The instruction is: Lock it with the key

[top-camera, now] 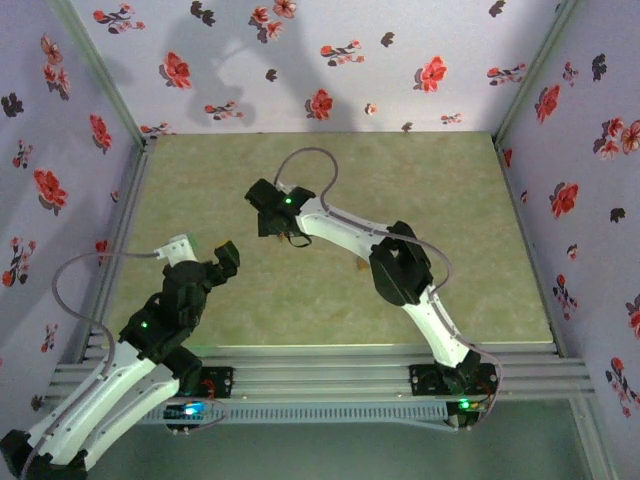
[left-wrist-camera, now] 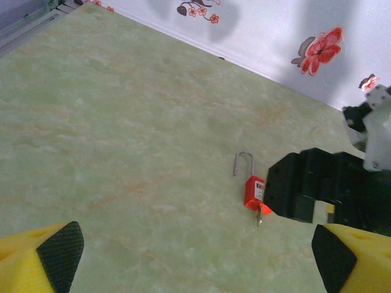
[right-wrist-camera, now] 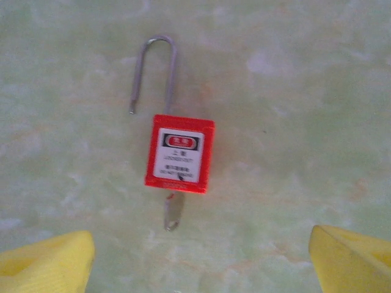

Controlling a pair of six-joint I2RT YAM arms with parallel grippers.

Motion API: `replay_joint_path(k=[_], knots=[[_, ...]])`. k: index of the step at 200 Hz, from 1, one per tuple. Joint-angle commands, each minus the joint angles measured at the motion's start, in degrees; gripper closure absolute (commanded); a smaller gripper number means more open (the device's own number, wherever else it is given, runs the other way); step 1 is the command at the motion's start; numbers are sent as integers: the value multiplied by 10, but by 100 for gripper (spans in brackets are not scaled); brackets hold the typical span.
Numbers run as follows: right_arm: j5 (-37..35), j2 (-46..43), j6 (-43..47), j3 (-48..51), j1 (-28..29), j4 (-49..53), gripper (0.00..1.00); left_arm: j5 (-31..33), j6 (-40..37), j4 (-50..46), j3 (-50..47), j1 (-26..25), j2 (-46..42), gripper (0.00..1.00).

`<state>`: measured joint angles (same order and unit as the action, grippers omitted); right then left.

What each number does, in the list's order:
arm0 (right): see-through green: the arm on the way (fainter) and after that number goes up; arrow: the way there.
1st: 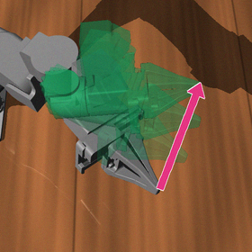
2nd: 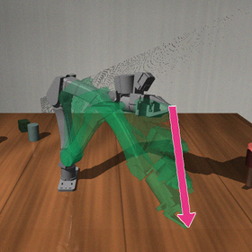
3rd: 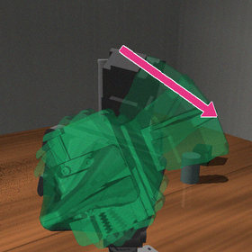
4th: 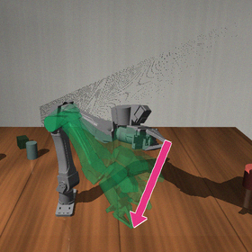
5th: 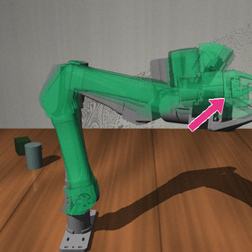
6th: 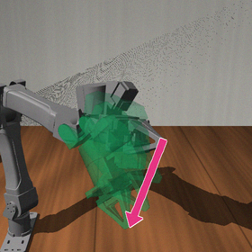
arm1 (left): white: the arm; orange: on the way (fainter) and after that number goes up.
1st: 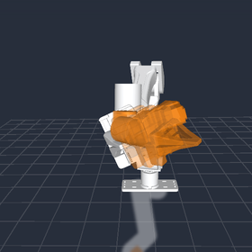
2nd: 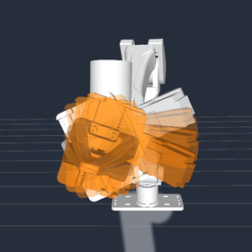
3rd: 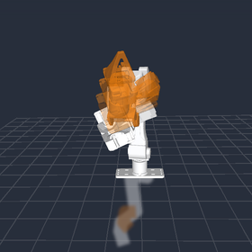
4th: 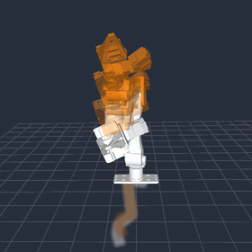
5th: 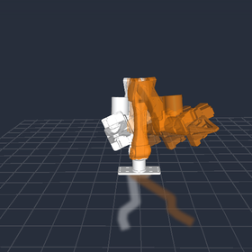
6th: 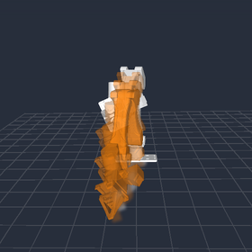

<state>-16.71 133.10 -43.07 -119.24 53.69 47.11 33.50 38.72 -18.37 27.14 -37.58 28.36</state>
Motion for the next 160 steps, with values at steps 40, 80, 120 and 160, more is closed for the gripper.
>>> replay_joint_path(k=[40,80,120,160], knots=[[7,78,26,-102,3,59,17,23,11,-6,5,4,-6,0],[1,119,31,-151,-2,79,22,23,12,-7,4,4,-7,0],[-2,133,33,-158,-9,79,25,23,13,-7,4,4,-7,0],[6,145,34,-161,-16,75,31,23,12,-7,5,4,-7,0]])
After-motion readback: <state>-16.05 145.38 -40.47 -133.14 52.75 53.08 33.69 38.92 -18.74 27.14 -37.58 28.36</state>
